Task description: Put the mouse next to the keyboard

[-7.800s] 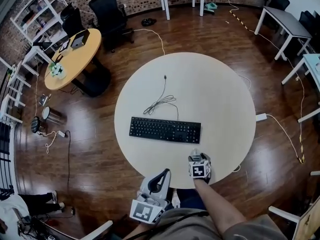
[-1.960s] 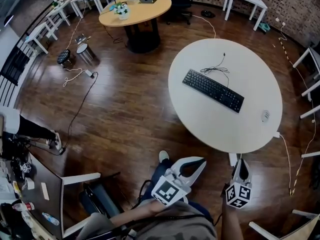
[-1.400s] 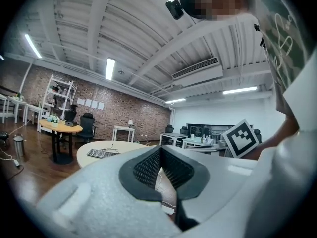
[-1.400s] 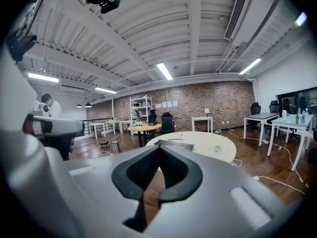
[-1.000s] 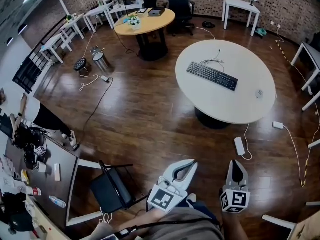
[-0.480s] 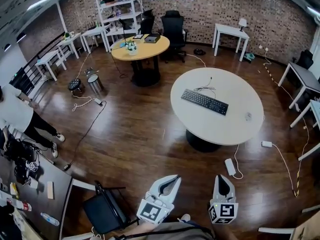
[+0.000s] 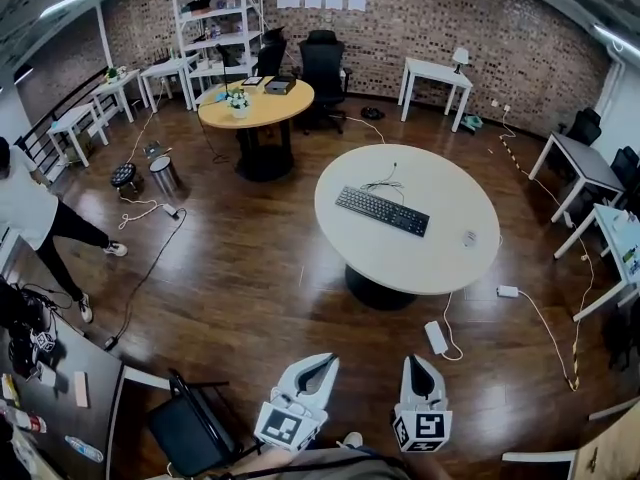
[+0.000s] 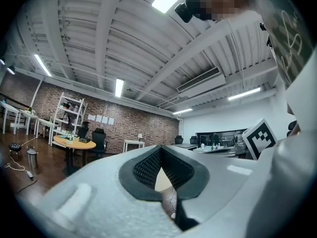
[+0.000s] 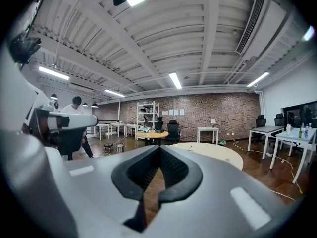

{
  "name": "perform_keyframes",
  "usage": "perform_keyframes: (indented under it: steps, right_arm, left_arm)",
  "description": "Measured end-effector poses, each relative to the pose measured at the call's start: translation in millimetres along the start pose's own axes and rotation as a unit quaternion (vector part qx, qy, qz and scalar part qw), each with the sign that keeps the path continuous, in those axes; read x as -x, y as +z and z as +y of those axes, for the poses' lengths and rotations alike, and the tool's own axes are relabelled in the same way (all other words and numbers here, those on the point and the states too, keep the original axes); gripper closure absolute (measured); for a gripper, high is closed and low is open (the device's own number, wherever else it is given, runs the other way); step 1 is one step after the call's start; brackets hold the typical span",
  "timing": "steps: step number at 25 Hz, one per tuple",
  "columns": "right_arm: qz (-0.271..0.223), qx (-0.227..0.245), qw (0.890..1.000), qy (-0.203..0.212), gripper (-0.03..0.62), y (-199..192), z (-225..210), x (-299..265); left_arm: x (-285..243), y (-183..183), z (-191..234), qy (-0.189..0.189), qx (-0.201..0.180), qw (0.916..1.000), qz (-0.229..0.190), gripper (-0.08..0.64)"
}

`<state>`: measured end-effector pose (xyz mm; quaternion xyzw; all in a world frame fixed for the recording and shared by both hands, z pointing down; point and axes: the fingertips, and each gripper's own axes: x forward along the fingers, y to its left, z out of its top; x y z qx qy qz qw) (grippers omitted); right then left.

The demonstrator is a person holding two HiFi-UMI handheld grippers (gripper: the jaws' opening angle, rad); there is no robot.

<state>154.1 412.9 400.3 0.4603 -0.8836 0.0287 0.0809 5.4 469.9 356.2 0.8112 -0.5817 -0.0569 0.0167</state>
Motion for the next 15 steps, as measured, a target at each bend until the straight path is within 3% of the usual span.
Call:
perform_keyframes:
  steps: [15]
  right_arm:
    - [0.009, -0.011, 1.0, -0.026, 0.589, -17, -36, 19]
  left_arm:
    - [-12, 2, -22, -0.003, -0.004, 0.9999, -0.009, 0.558]
